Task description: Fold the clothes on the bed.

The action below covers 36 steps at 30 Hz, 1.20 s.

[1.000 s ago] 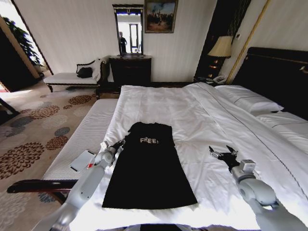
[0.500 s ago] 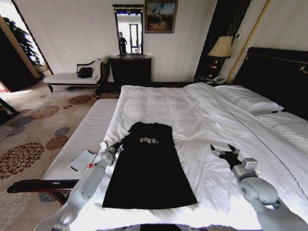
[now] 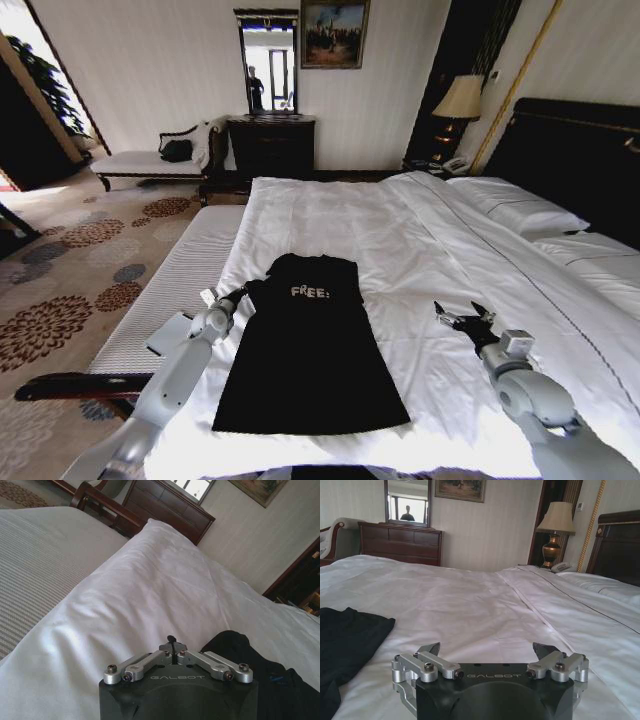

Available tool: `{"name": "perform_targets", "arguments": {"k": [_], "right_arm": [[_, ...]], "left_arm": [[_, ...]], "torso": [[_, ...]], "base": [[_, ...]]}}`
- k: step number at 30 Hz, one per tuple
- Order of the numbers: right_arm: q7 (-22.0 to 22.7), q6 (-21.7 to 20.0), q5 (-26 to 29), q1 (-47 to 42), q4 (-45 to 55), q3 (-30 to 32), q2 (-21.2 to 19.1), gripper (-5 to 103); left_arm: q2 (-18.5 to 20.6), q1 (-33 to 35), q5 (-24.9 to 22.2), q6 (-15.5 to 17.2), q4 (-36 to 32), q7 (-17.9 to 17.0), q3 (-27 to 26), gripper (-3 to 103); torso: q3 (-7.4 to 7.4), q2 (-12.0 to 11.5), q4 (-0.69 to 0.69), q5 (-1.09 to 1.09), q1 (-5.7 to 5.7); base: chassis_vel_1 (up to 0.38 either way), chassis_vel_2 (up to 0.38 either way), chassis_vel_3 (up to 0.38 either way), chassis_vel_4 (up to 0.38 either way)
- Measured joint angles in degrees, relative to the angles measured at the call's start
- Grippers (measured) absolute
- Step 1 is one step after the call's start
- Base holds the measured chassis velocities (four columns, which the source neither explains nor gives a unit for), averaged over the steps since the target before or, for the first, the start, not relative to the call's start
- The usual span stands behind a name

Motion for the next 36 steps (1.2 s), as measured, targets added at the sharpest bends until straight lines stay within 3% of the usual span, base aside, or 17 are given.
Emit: {"name": "perform_targets", "arguments": {"k": [14, 29, 36], "right_arm": [[-0.3, 0.0, -0.5, 0.0, -0.2, -0.9, 0.4, 100], [-0.6, 0.2, -0.5, -1.6, 0.0, 0.3, 0.7, 100], [-0.5, 0.2, -0.5, -1.3, -0.1, 0.1, 0.9, 100]], "left_arm": [[3.1, 2.1, -1.2, -0.2, -2.0, 0.5, -1.9, 0], [4.2, -6.2, -4.1, -0.2, 6.8, 1.4, 0.2, 0], [5.5, -7.0, -5.6, -0.1, 7.2, 1.4, 0.1, 0]], "torso": [[0.00, 0.0, 0.01, 0.00, 0.00], [0.00, 0.0, 0.01, 0.00, 0.00], [0.00, 0.0, 0.00, 0.00, 0.00]], "base": [[0.000, 0.000, 0.000, 0.000], [0.000, 0.000, 0.000, 0.000], [0.000, 0.000, 0.000, 0.000]]}}
